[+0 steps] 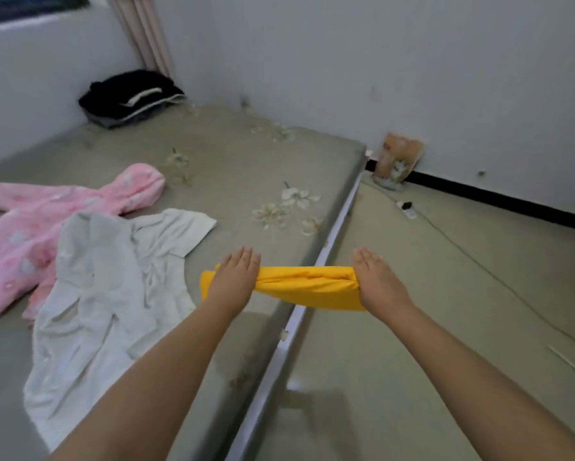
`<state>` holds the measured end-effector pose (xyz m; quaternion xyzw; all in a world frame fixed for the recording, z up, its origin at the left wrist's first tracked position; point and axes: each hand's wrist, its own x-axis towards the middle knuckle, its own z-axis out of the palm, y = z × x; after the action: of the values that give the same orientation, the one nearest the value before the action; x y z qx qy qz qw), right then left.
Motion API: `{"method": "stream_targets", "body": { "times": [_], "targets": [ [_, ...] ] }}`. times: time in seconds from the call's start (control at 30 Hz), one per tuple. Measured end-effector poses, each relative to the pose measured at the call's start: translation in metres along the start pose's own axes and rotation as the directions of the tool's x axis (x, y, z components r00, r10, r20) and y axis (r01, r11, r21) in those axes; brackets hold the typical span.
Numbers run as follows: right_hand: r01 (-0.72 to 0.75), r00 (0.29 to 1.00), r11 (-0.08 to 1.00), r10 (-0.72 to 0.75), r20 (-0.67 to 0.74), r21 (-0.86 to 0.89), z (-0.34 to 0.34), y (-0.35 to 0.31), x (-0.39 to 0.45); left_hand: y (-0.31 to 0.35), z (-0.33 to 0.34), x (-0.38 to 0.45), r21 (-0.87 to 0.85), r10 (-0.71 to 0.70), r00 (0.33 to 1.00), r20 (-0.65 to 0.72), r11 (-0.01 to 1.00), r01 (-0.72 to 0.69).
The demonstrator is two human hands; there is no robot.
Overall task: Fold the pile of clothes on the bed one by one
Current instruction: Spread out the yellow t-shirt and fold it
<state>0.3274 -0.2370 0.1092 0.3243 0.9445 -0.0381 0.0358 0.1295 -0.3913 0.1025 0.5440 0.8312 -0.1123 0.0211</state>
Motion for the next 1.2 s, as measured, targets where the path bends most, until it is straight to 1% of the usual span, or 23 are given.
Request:
{"method": "stream_targets", "body": {
  "times": [0.1,0.17,0.23,0.33,0.47,0.67,0.77,0.87,0.97,1.07,1.2],
  "targets": [
    [-0.101,0.994,0.995,0.1,-0.033,-0.019,-0.036,0.079,0.0,0.057,-0.052,0.067,-0.01,0.087,0.992,-0.09,0.996,-0.088],
    [-0.179,0.981,0.983,0.175,-0.087,-0.037,-0.056,0.126,0.004,0.091,-0.086,0.111,-0.01,0.129,0.978,-0.161,0.991,-0.133],
    [-0.255,0.961,0.965,0.247,-0.123,-0.055,-0.074,0.17,0.013,0.122,-0.115,0.153,-0.004,0.18,0.963,-0.199,0.983,-0.185],
    [-0.333,0.935,0.939,0.317,-0.158,-0.088,-0.099,0.234,0.04,0.161,-0.152,0.22,0.031,0.246,0.937,-0.249,0.969,-0.246],
    [-0.394,0.908,0.914,0.371,-0.192,-0.095,-0.138,0.319,0.109,0.199,-0.204,0.325,0.048,0.274,0.909,-0.315,0.961,-0.273],
    [-0.439,0.874,0.895,0.403,-0.27,-0.084,-0.21,0.43,0.227,0.229,-0.305,0.49,0.112,0.287,0.872,-0.397,0.958,-0.264],
    [-0.436,0.862,0.898,0.399,-0.313,-0.056,-0.231,0.481,0.277,0.244,-0.34,0.559,0.14,0.274,0.859,-0.432,0.961,-0.237],
    [-0.43,0.853,0.902,0.394,-0.342,-0.032,-0.239,0.536,0.333,0.259,-0.358,0.628,0.156,0.249,0.857,-0.452,0.968,-0.199],
    [-0.396,0.867,0.917,0.354,-0.351,-0.052,-0.247,0.593,0.397,0.275,-0.37,0.7,0.155,0.223,0.864,-0.452,0.973,-0.17],
    [-0.331,0.888,0.942,0.293,-0.355,-0.052,-0.259,0.644,0.467,0.285,-0.38,0.767,0.145,0.157,0.888,-0.433,0.984,-0.104],
    [-0.199,0.919,0.978,0.164,-0.358,-0.062,-0.279,0.695,0.569,0.281,-0.395,0.849,0.087,0.036,0.921,-0.387,0.996,-0.002]
  ]
}}
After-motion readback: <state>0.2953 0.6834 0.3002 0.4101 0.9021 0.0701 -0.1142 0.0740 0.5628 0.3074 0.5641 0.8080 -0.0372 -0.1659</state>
